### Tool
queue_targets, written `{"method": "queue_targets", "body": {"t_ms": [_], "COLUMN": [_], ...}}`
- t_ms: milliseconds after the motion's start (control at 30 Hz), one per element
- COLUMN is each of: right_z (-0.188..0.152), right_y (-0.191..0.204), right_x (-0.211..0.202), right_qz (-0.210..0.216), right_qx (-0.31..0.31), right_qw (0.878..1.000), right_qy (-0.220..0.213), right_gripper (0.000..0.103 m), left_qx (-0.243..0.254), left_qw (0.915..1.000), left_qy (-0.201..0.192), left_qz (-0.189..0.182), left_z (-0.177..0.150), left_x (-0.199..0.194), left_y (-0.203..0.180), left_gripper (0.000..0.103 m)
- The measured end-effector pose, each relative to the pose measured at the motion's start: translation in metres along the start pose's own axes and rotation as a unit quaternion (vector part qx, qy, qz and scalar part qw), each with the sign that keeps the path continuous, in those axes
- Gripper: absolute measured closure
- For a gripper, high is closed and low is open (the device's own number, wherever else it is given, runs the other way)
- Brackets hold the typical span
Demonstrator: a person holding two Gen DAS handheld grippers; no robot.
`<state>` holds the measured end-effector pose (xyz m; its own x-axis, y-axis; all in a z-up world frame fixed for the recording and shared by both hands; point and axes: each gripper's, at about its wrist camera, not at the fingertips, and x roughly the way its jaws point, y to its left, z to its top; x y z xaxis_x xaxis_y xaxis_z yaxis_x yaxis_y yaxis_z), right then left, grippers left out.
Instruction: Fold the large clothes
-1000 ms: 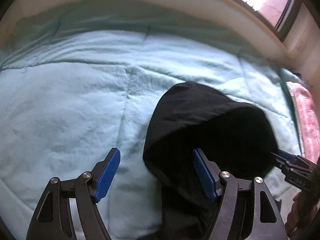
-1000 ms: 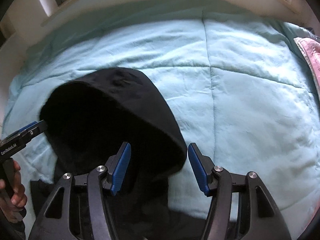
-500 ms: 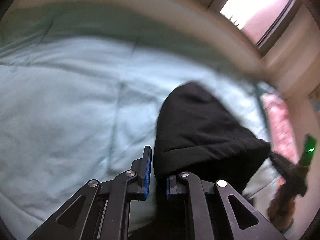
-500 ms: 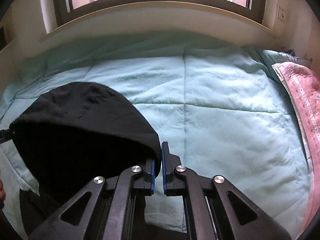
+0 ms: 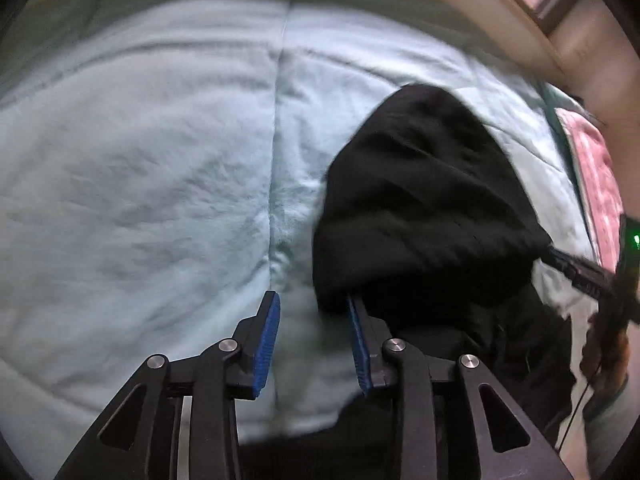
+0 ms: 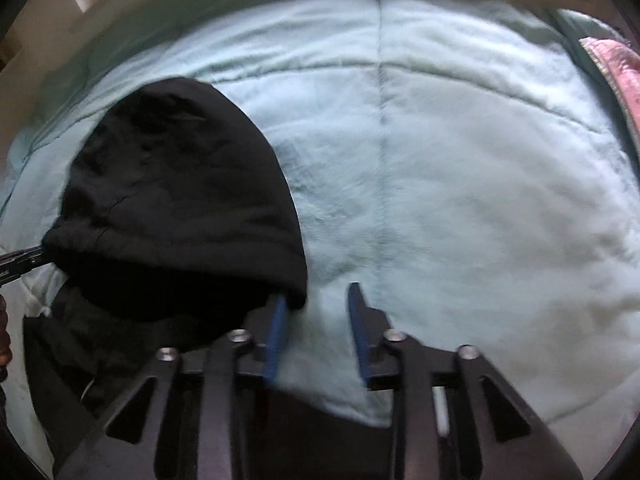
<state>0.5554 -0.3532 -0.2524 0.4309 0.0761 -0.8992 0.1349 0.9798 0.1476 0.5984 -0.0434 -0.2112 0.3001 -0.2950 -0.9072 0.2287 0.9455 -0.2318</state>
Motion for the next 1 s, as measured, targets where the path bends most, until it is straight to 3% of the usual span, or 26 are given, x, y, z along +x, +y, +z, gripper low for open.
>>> {"method": "queue_targets", "body": {"t_ms": [133, 200, 333, 467, 567, 633, 700, 767, 900, 1000], "right_z": [-0.001, 0.006, 0.039, 0.067, 0.073, 0.063, 0.050, 0.041, 0.054, 0.078], "right_y": [-0.006, -0.004, 0.011, 0.040, 0.063, 0.079, 0.083, 0.079, 0.077, 0.077], "right_x": [-0.041, -0.058, -0.074, -0.052, -0.012, 0.029, 0.065, 0.076, 0.049, 0.010], "right_qz": [0.025, 0.041, 0.099, 0.095, 0.128, 0.082, 0.050, 0.056, 0.080, 0.119], "right_qx": [0.005, 0.014, 0.032, 0.008, -0.018, -0.052, -0.067, -0.057, -0.054, -0.061], "right_qw": [0.999, 0.997, 0.991, 0.992, 0.991, 0.995, 0.995, 0.996, 0.995, 0.991], "right_qy": [-0.038, -0.056, -0.086, -0.084, -0.033, 0.013, 0.046, 0.036, 0.035, -0.015], "right_gripper": [0.065, 0.065, 0.064, 0.064, 0.064, 0.064, 0.066, 0.066, 0.066, 0.064], "left_qx": [0.028, 0.030, 0.034, 0.026, 0.026, 0.021, -0.013, -0.032, 0.002, 0.029], "left_qw": [0.9981, 0.9954, 0.9905, 0.9931, 0.9965, 0.9975, 0.9960, 0.9950, 0.9957, 0.9916], "left_qy": [-0.053, -0.084, -0.116, -0.070, 0.011, 0.036, 0.033, 0.031, -0.002, -0.047], "left_qz": [-0.014, -0.035, -0.066, -0.091, -0.078, -0.057, -0.081, -0.089, -0.092, -0.117], "left_z": [0.014, 0.024, 0.065, 0.080, 0.066, 0.050, 0.042, 0.043, 0.051, 0.067], "left_x": [-0.052, -0.070, -0.059, -0.002, 0.053, 0.080, 0.092, 0.089, 0.054, 0.029], "left_y": [-0.014, -0.022, -0.047, -0.056, -0.054, -0.044, -0.027, -0.019, -0.032, -0.046], "left_gripper": [0.066, 0.057, 0.052, 0.052, 0.057, 0.057, 0.062, 0.073, 0.074, 0.073]}}
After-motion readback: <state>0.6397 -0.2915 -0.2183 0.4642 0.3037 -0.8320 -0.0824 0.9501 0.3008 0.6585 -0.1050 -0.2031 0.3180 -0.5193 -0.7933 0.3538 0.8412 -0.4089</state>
